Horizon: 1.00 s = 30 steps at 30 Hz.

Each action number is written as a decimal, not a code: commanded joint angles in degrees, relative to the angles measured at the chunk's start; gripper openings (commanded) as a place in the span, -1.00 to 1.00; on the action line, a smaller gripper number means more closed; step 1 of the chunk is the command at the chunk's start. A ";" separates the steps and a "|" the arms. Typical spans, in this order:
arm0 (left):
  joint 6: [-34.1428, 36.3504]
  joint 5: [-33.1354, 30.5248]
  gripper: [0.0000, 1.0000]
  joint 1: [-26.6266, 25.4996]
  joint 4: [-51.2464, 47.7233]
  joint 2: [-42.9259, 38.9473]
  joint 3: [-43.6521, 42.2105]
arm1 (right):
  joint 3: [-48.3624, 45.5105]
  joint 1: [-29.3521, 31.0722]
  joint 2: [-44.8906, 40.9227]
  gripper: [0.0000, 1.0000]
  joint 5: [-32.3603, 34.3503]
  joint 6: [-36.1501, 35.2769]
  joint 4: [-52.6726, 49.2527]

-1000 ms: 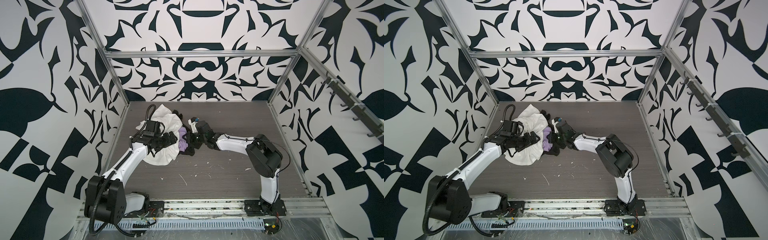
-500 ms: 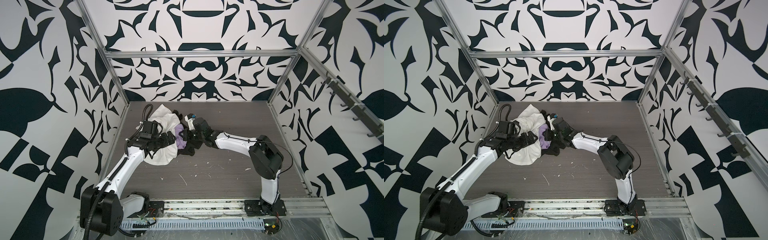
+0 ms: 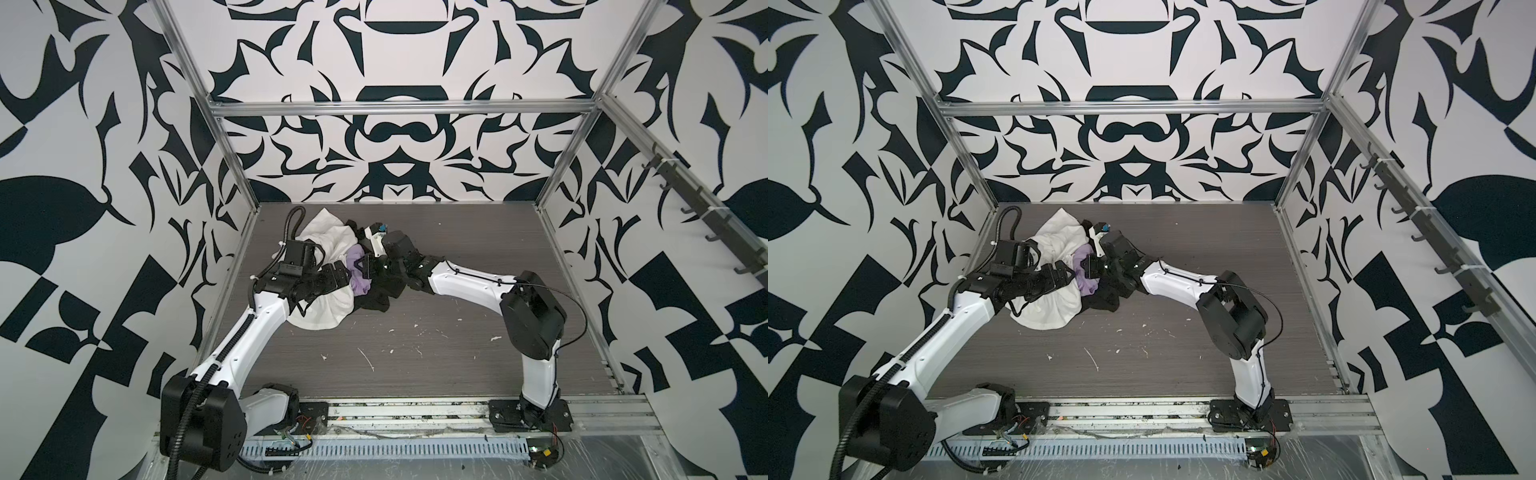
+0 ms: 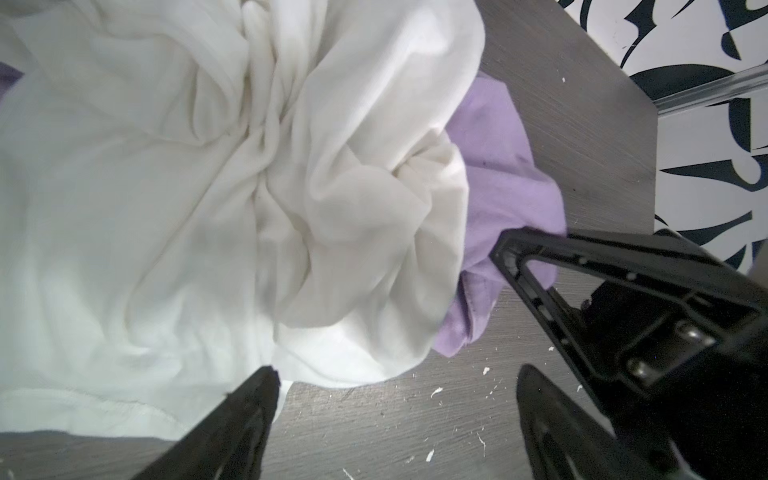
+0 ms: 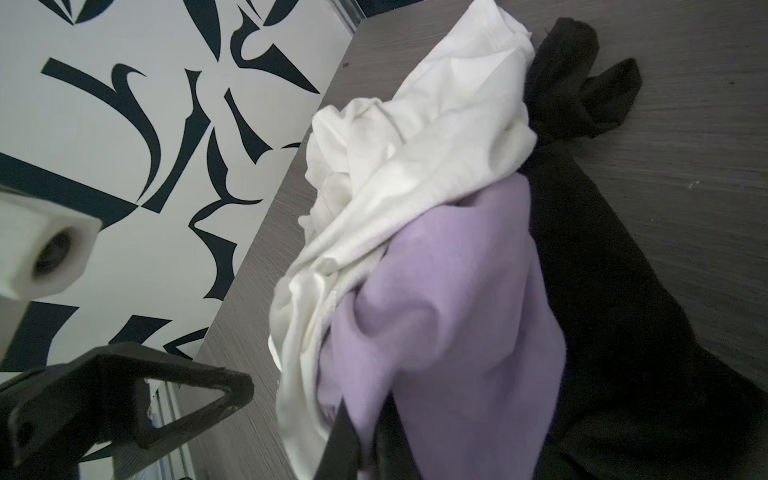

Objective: Pick out a specific cloth from the pile
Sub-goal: 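Close the right gripper on the lavender cloth beside the black cloth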

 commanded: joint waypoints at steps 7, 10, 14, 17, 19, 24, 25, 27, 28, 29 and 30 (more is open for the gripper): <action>-0.40 0.76 0.85 -0.13 -2.48 -2.76 3.71 | 1.59 0.44 -8.14 -1.00 1.51 -1.07 1.85; -0.67 0.97 0.85 -0.05 -2.38 -3.44 3.82 | 0.78 0.48 -9.60 -1.00 1.74 -1.32 2.05; -0.78 0.81 0.85 -0.07 -2.30 -4.25 3.73 | -0.09 0.76 -10.88 -1.00 1.08 -1.50 2.69; -0.68 0.38 0.85 -0.06 -2.47 -4.78 3.70 | 0.62 1.14 -11.02 -1.00 0.84 -2.74 2.54; -0.21 -0.20 0.85 -0.06 -2.41 -5.10 3.72 | 0.82 1.20 -10.72 -1.00 1.20 -3.50 2.20; 1.79 -5.08 0.84 0.17 -1.61 -4.03 3.76 | 0.67 1.25 -10.32 -1.00 0.86 -3.45 1.80; 1.75 -4.72 0.82 0.53 -0.98 -3.44 3.98 | 0.65 1.23 -10.39 -1.00 0.86 -3.45 1.72; 1.79 -3.29 0.78 0.83 0.36 -1.91 4.57 | 0.56 1.21 -10.66 -1.00 0.92 -3.44 1.71; 1.84 -2.64 0.76 0.83 1.01 -0.90 5.00 | 0.47 1.24 -10.88 -1.00 1.09 -3.53 1.65; 1.86 -1.85 0.75 0.83 1.36 0.22 5.50 | 0.34 1.24 -11.06 -1.00 1.24 -3.53 1.71; 1.95 -1.27 0.74 0.83 1.46 1.26 6.04 | 0.16 1.21 -11.15 -1.00 1.29 -3.58 1.66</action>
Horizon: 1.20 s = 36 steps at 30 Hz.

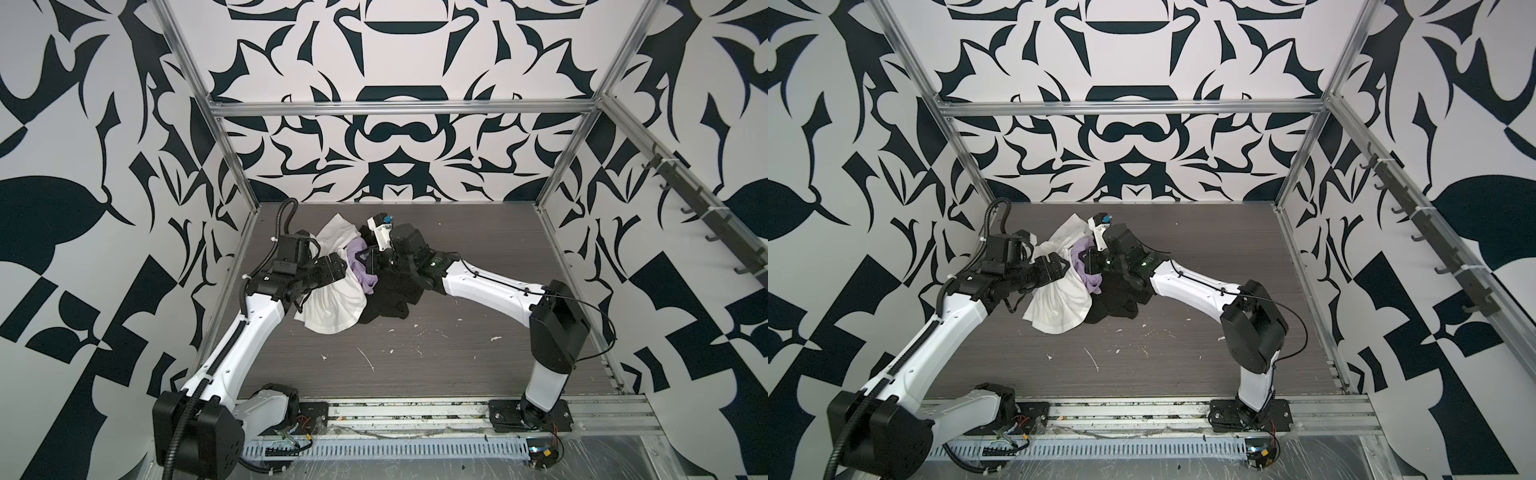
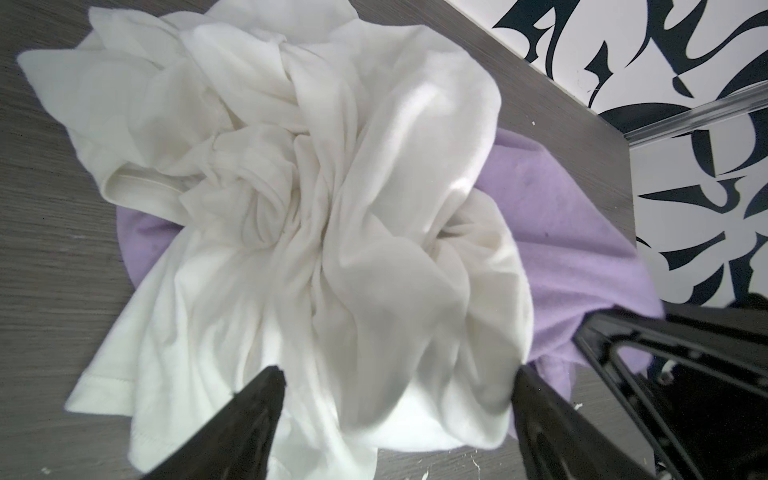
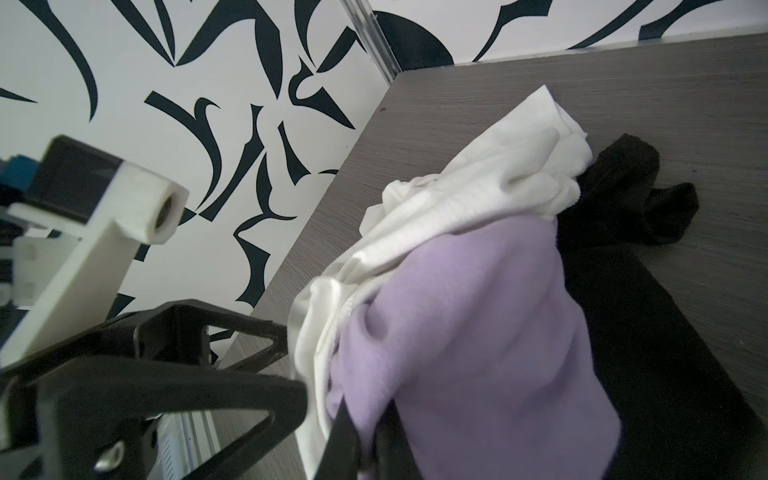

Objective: Pick out a specific cloth from the pile
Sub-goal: 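Close the right gripper on the lavender cloth beside the black cloth, then lift the lavender cloth with the right gripper, pulling it out of the pile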

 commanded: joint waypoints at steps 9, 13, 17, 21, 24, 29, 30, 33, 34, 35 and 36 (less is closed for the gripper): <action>1.31 4.48 0.71 0.22 3.99 5.31 5.11 | 0.05 0.48 -3.50 -1.00 0.27 -0.66 4.14; 1.79 2.97 0.75 0.22 3.99 7.13 4.97 | 0.50 0.54 -3.21 -1.00 -0.05 -0.69 4.23; 2.46 0.23 0.71 0.47 2.07 9.18 4.98 | 1.02 0.59 -3.81 -1.00 -0.24 -0.69 4.14; 2.16 0.49 0.63 2.83 1.09 10.34 4.09 | 1.22 0.55 -5.12 -1.00 0.00 -1.31 3.79; 0.95 1.62 0.58 5.08 1.66 9.95 2.61 | 1.21 0.60 -5.74 -1.00 0.35 -1.83 3.57; -0.70 3.10 0.53 8.74 2.02 7.71 -0.12 | 1.36 0.57 -6.29 -1.00 0.70 -2.40 3.09; -0.99 3.07 0.53 9.17 2.11 7.20 -0.72 | 1.39 0.62 -6.40 -1.00 0.70 -2.45 3.13; -1.57 3.25 0.53 9.50 2.44 6.23 -2.07 | 2.20 0.60 -6.60 -1.00 0.64 -2.71 3.08; -1.74 3.41 0.53 9.47 2.42 6.22 -2.39 | 2.48 0.59 -6.69 -1.00 0.48 -2.74 2.84; -1.84 3.29 0.54 9.49 2.40 4.32 -2.61 | 3.05 0.59 -6.83 -1.00 0.35 -2.76 2.55; -1.85 3.14 0.55 9.48 2.35 3.97 -2.82 | 3.56 0.57 -6.84 -1.00 0.18 -2.80 2.30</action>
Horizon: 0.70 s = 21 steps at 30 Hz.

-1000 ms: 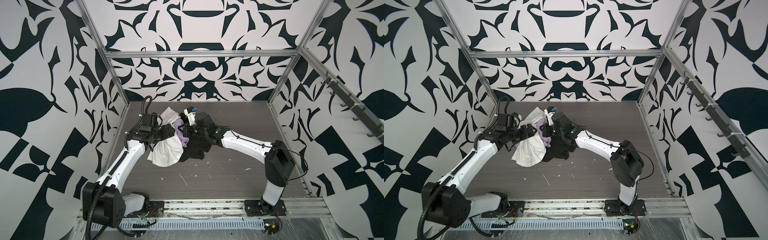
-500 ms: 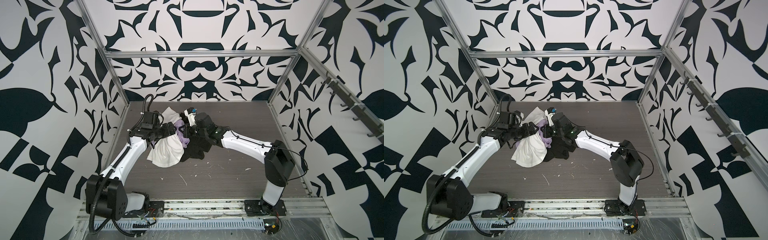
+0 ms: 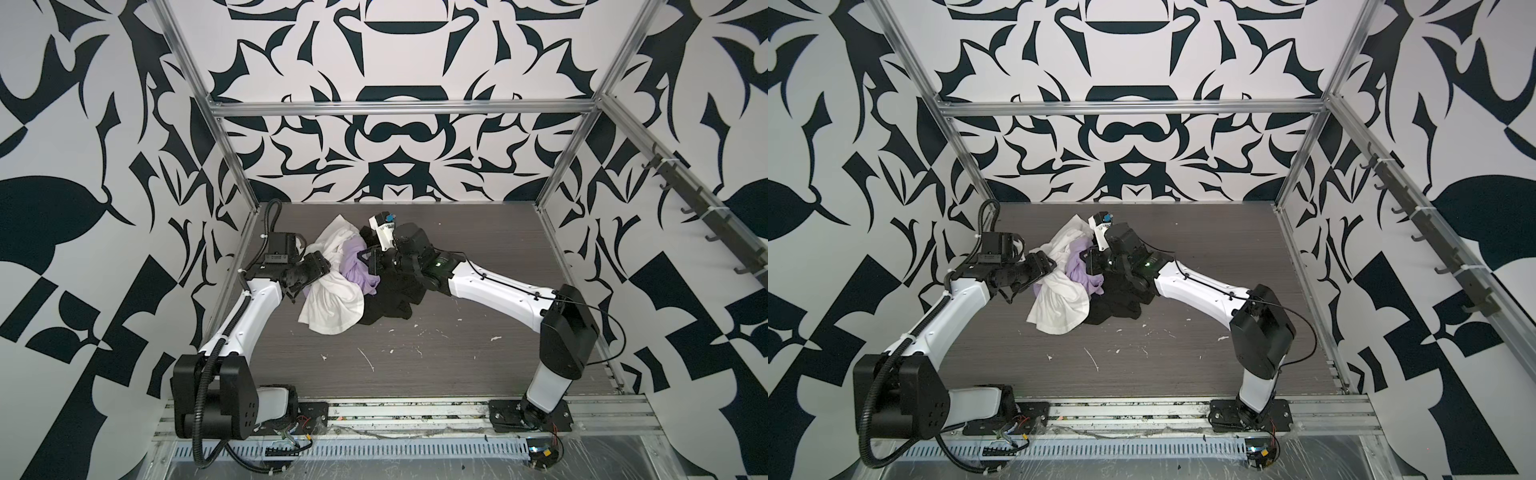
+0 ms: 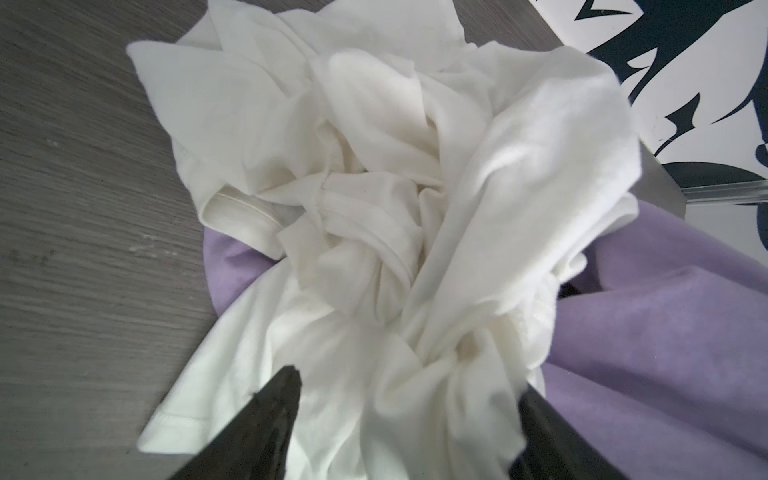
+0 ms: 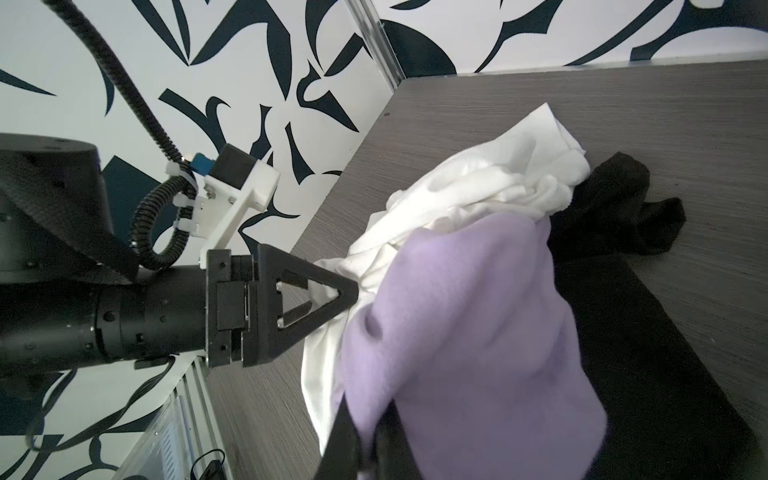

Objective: Pick out a specific cloth from the pile
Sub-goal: 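Lift the lavender cloth with the right gripper, pulling it out of the pile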

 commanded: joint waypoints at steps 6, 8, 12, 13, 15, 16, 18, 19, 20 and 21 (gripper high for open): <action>-0.21 -1.14 0.60 0.26 -1.88 -4.54 -0.84 | 5.96 0.56 -5.34 -1.00 0.40 -2.27 4.03; -0.35 -1.31 0.61 0.26 -1.48 -4.97 -0.84 | 7.21 0.68 -4.51 -1.00 1.45 -3.17 3.46; 0.17 -0.77 0.62 0.27 -2.37 -4.70 0.43 | 10.17 0.84 -3.18 -1.00 1.33 -5.27 2.42; 0.29 -0.60 0.63 0.29 -2.49 -4.64 0.63 | 10.89 0.94 -3.09 -1.00 1.64 -6.24 2.07; 0.52 -0.57 0.63 0.26 -2.66 -4.86 0.71 | 12.22 1.37 -2.97 -1.00 2.44 -8.70 1.39; 0.59 -0.58 0.63 0.29 -2.66 -5.06 0.82 | 12.76 1.46 -2.97 -1.00 2.43 -9.76 1.29; 0.91 -0.72 0.64 0.29 -2.67 -5.60 0.73 | 13.68 1.67 -2.87 -1.00 2.49 -11.02 1.29; 1.01 -0.91 0.64 0.29 -2.68 -5.88 0.63 | 14.12 1.80 -2.80 -1.00 2.36 -11.54 1.29; 1.13 -1.16 0.64 0.26 -2.68 -6.06 0.59 | 14.68 1.92 -2.67 -1.00 2.36 -12.12 1.29; 1.21 -1.32 0.65 0.29 -2.64 -6.25 0.56 | 15.41 2.00 -2.49 -1.00 2.40 -12.60 1.20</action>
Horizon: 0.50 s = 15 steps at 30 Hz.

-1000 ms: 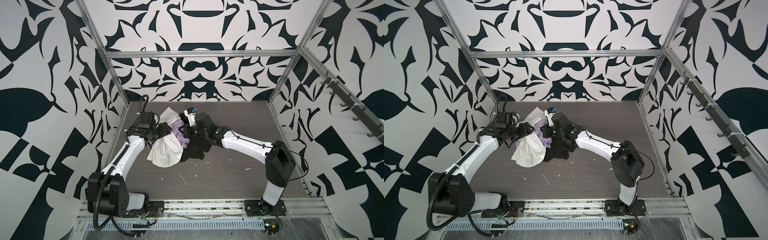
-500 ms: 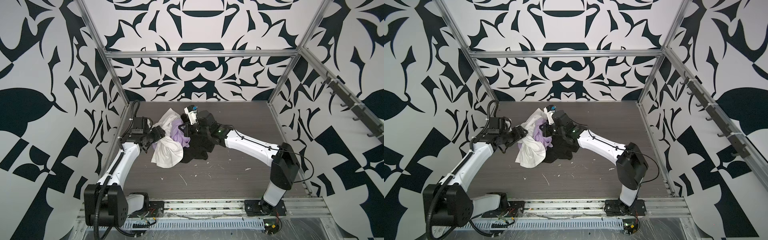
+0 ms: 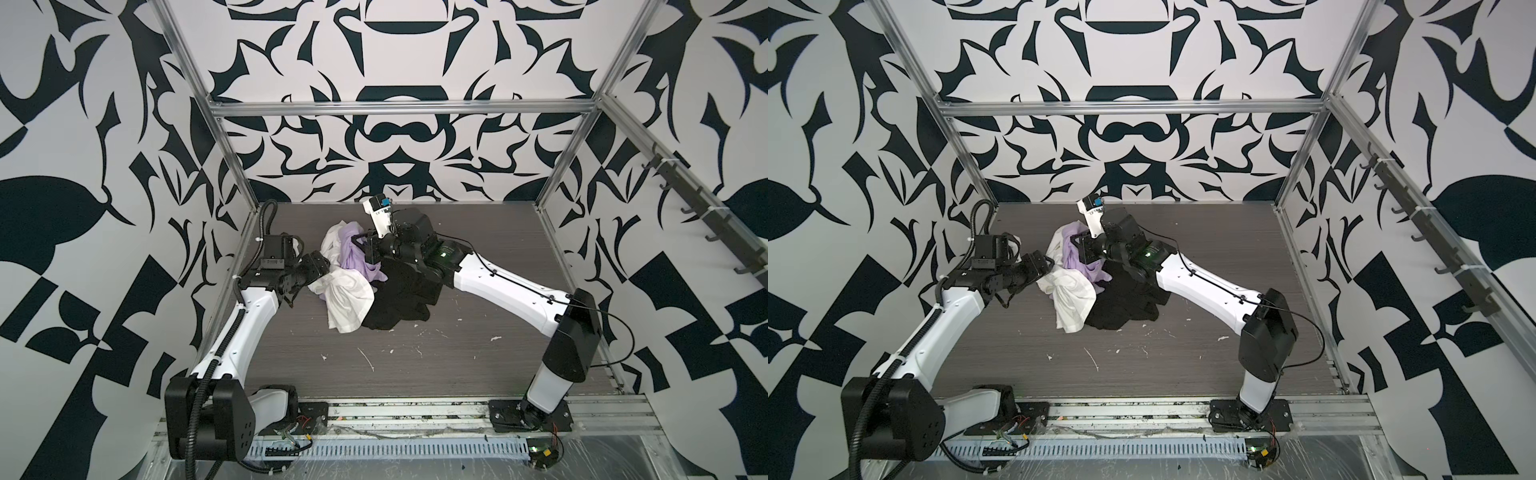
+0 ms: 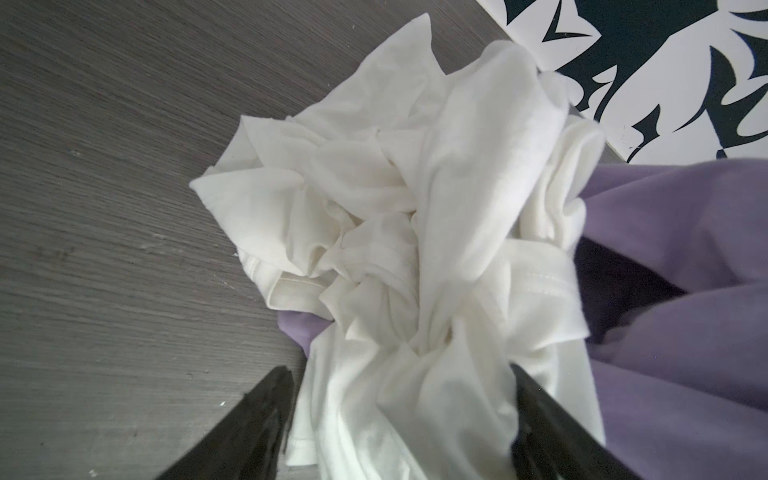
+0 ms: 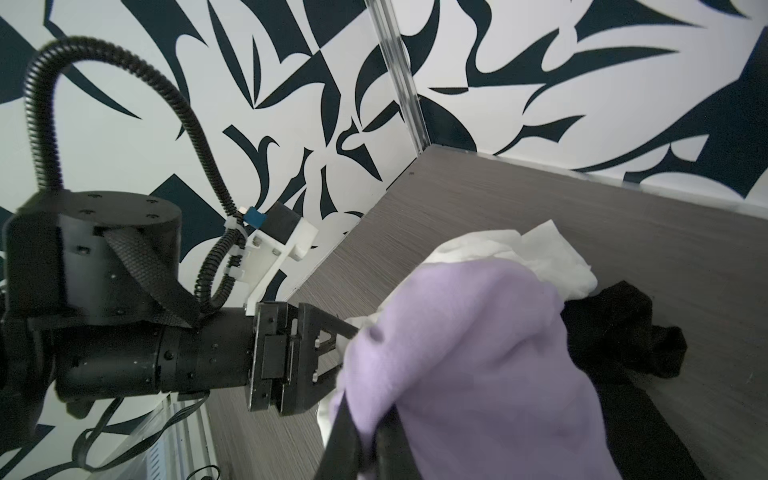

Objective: Pick out a specific cloth from the pile
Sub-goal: 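Lift the lavender cloth with the right gripper, pulling it out of the pile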

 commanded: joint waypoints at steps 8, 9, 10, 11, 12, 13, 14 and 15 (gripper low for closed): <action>0.67 0.80 0.65 0.23 -0.40 -0.60 0.23 | 7.81 0.84 -1.77 -1.00 3.63 -4.94 4.38; 0.39 1.32 0.65 0.20 0.23 -0.23 0.28 | 8.23 0.80 -1.94 -1.00 4.37 -5.05 3.93; 0.27 1.89 0.65 0.19 0.62 0.02 0.23 | 8.37 0.84 -2.10 -1.00 4.97 -5.35 3.69; 0.04 2.37 0.65 0.23 1.03 0.40 0.32 | 8.57 0.87 -2.35 -1.00 5.58 -5.58 3.60; -0.01 2.62 0.65 0.23 1.39 0.76 0.58 | 8.62 0.78 -2.69 -1.00 6.33 -6.09 3.27; -0.08 2.85 0.65 0.22 1.62 1.09 0.79 | 8.62 0.87 -2.92 -1.00 6.88 -6.38 3.16; -0.01 2.98 0.65 0.23 1.80 1.46 1.07 | 8.62 0.82 -3.34 -1.00 7.37 -6.82 3.07; -0.05 3.11 0.65 0.23 1.88 1.81 1.35 | 8.62 0.83 -3.67 -1.00 7.83 -7.23 2.90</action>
